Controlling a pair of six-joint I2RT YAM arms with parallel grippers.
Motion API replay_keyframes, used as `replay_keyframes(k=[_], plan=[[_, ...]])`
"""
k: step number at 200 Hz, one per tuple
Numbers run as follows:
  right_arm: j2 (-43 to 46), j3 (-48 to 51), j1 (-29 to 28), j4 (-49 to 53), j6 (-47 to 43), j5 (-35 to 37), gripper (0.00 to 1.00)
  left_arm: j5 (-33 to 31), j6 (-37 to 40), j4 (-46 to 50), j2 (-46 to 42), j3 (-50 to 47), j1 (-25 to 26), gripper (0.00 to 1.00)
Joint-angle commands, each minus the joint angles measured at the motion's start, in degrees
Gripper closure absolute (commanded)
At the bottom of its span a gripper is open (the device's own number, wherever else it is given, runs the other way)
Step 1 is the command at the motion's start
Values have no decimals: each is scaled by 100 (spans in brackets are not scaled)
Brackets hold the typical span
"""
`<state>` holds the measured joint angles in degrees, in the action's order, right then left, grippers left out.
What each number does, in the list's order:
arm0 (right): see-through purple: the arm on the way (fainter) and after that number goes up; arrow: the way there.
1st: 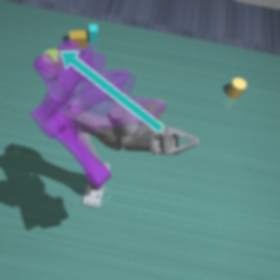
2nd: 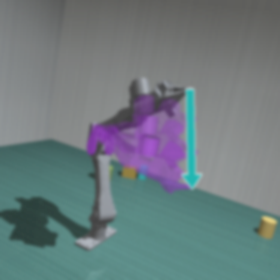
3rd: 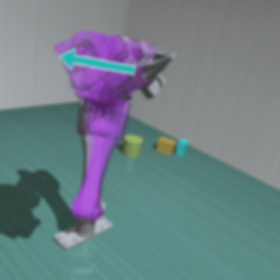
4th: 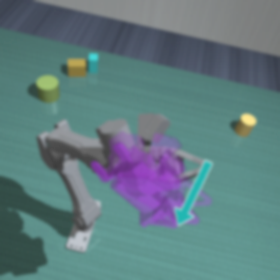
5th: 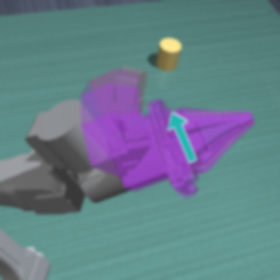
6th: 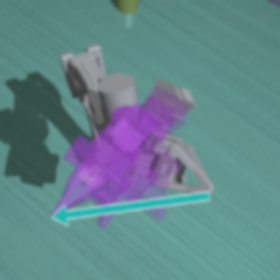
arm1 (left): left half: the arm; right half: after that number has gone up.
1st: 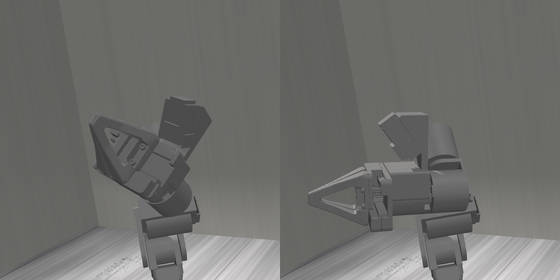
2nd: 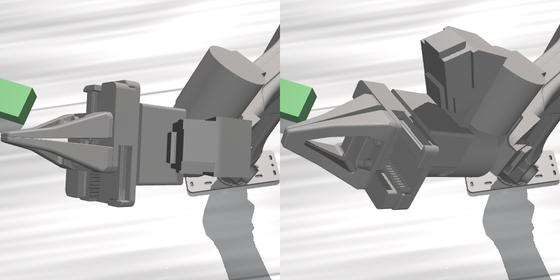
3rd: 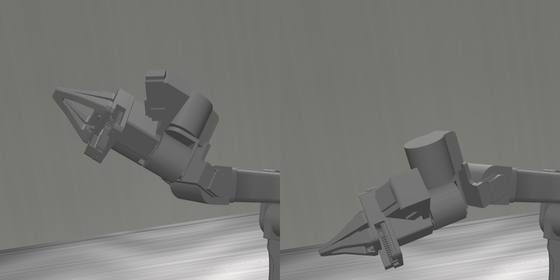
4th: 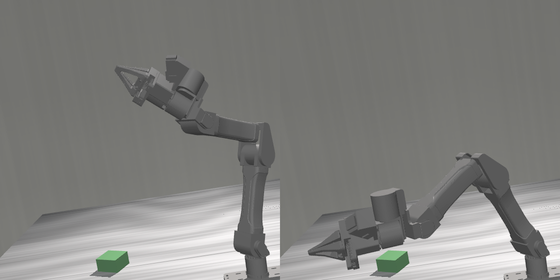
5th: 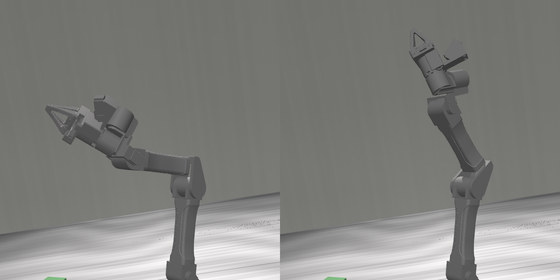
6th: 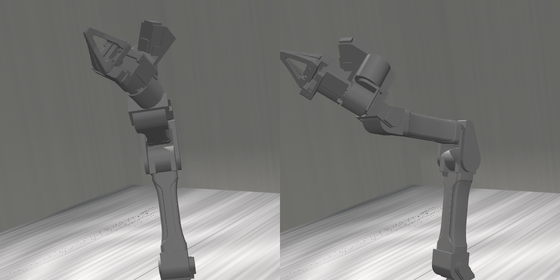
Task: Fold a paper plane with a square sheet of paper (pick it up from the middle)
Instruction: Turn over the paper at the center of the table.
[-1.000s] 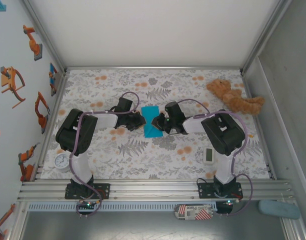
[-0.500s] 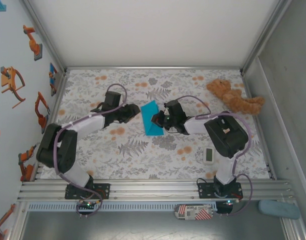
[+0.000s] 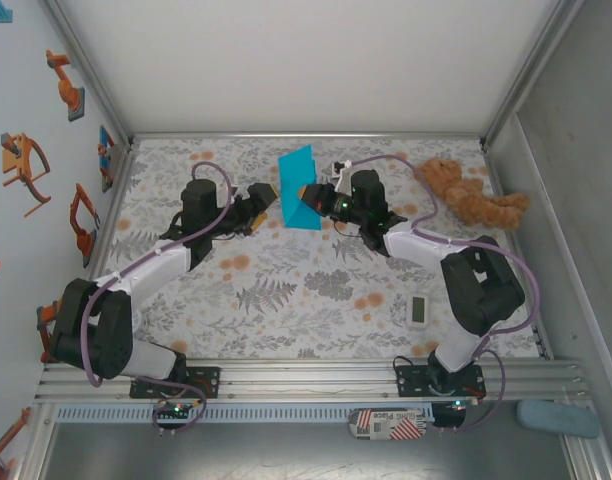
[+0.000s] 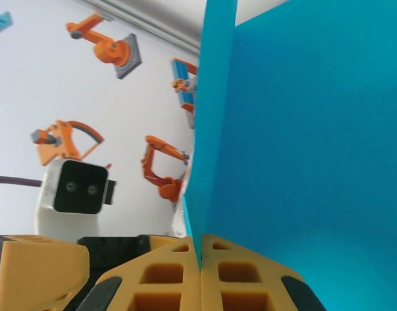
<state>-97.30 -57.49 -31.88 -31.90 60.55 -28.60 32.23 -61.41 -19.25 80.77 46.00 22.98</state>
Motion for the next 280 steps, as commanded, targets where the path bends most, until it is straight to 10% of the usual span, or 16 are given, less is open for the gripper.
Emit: replay_keyframes(k=[1, 171, 280], plan=[[22, -73, 63, -533, 404, -283, 100, 440, -401, -591, 107, 24, -12, 9], [-17, -121, 130, -802, 790, -585, 100, 944, -954, -1746, 628, 262, 233, 40], [3, -72, 232, -447, 656, -582, 90, 782, -769, -1221, 607, 254, 136, 82]])
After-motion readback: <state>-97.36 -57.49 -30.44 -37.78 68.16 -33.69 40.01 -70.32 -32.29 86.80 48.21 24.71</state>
